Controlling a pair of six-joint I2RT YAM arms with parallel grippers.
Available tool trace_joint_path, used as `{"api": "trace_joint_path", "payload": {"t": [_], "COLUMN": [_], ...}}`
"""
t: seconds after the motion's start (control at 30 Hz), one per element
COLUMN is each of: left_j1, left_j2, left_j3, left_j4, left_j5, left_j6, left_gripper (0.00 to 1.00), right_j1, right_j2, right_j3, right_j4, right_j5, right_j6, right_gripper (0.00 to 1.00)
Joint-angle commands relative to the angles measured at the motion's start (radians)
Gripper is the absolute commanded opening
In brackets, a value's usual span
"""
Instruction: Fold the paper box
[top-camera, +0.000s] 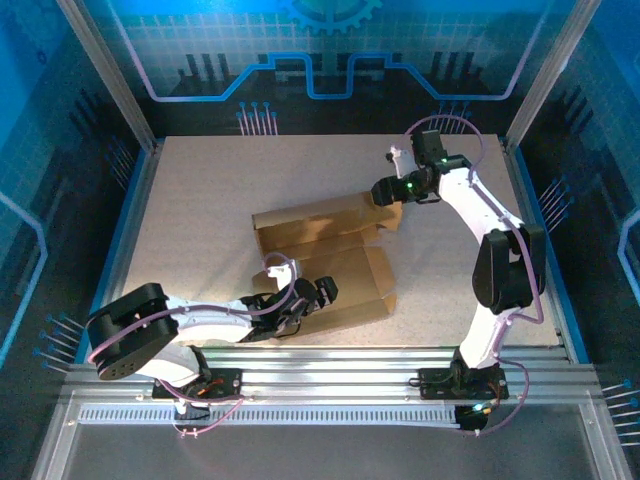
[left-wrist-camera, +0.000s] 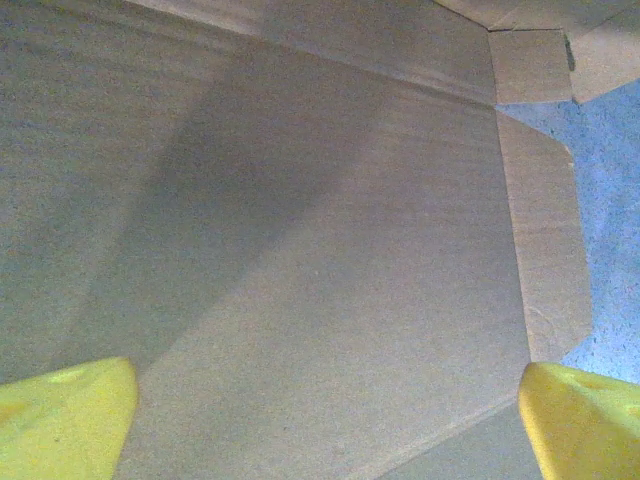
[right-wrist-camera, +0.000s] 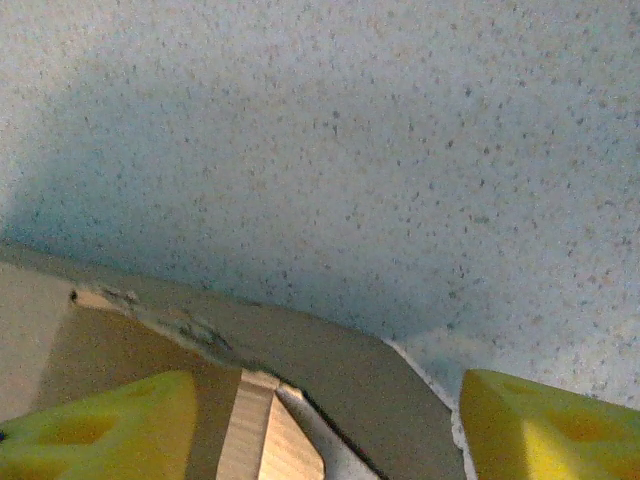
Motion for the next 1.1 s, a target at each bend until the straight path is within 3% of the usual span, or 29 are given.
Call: {"api": "trace_joint_path", "payload": {"t": [0.0,0.2,0.47,0.77,0.93,1.07], "left_j1": [-0.009,-0.01,-0.01,-0.009,-0.009,-0.009], "left_j2": [0.002,0.016,0.04,0.07,0.084,0.091], "left_j3": [-0.01,0.0,0.005,0.025,0.039,0.041], "left_j4": [-0.09,-0.101,-0.105,-0.118,-0.121,-0.123], "left_j5": [0.04,0.042,0.051,0.068,0.08,0.084], "left_j6": [0.007,-0.001,-0.02,-0.032,-0.021,-0.02], "left_gripper": [0.98,0.99,0.98,0.96,0.96,0.96], "right_j1": [-0.01,-0.006,0.019,0.068,0.08,0.08], "right_j2": [-0.003,-0.027,-0.091,-0.12,-0.133,-0.132], "right_j3": [-0.025,-0.064,-0.145,-0.15,-0.162,-0.155], "right_j4": [-0.031,-0.015,0.004,-0.052,-0.06,-0.06], "right_j5": [-0.005,-0.012,0.017,0.016,-0.053,-0.014], "right_j6": [-0.025,-0.012,-0.007,-0.027,-0.027,-0.017], "right_gripper": [0.62,0.35,0.15,0.06,0.05,0.05]}}
